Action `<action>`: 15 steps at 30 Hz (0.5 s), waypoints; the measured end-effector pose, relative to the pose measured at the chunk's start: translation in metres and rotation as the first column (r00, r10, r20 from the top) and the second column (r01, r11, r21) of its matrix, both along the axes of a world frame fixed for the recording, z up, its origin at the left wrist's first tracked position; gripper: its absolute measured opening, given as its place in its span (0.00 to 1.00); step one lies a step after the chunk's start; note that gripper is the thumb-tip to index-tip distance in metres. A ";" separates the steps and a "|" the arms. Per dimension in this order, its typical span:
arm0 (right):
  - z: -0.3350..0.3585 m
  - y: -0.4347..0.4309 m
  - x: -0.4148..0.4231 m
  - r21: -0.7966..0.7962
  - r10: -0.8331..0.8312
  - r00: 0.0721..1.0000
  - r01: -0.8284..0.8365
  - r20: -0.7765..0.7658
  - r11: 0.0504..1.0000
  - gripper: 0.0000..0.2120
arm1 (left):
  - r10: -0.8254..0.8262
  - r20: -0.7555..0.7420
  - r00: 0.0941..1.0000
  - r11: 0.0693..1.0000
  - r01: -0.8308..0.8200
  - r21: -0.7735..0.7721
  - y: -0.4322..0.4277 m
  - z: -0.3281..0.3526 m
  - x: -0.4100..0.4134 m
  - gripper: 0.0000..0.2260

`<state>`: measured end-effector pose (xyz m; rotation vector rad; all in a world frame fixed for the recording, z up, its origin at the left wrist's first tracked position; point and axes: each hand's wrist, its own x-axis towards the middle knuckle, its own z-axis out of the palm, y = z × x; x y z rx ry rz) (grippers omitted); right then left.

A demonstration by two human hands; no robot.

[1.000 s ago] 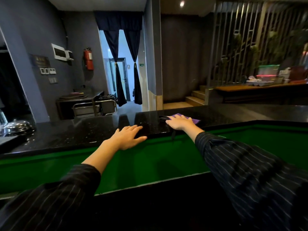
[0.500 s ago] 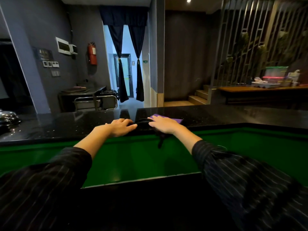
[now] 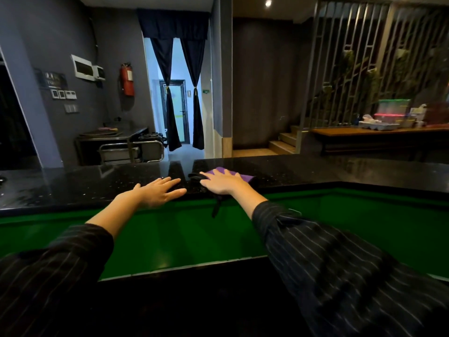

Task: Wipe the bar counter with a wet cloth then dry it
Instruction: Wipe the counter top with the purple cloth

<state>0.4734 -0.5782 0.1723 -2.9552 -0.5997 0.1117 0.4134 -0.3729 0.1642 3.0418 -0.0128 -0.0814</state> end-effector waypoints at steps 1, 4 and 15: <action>0.000 -0.007 0.000 -0.001 0.045 0.999 -0.045 -0.008 0.999 0.26 | -0.001 0.006 1.000 1.000 0.001 -0.004 -0.001 -0.001 0.000 0.31; 0.002 -0.040 0.017 0.005 0.015 1.000 -0.015 -0.026 1.000 0.27 | -0.006 0.014 1.000 1.000 0.006 -0.023 0.000 -0.001 0.000 0.31; 0.008 -0.047 0.113 0.010 -0.283 0.955 0.285 -0.087 0.958 0.29 | -0.047 0.014 0.999 0.998 0.047 -0.046 0.004 0.001 0.017 0.21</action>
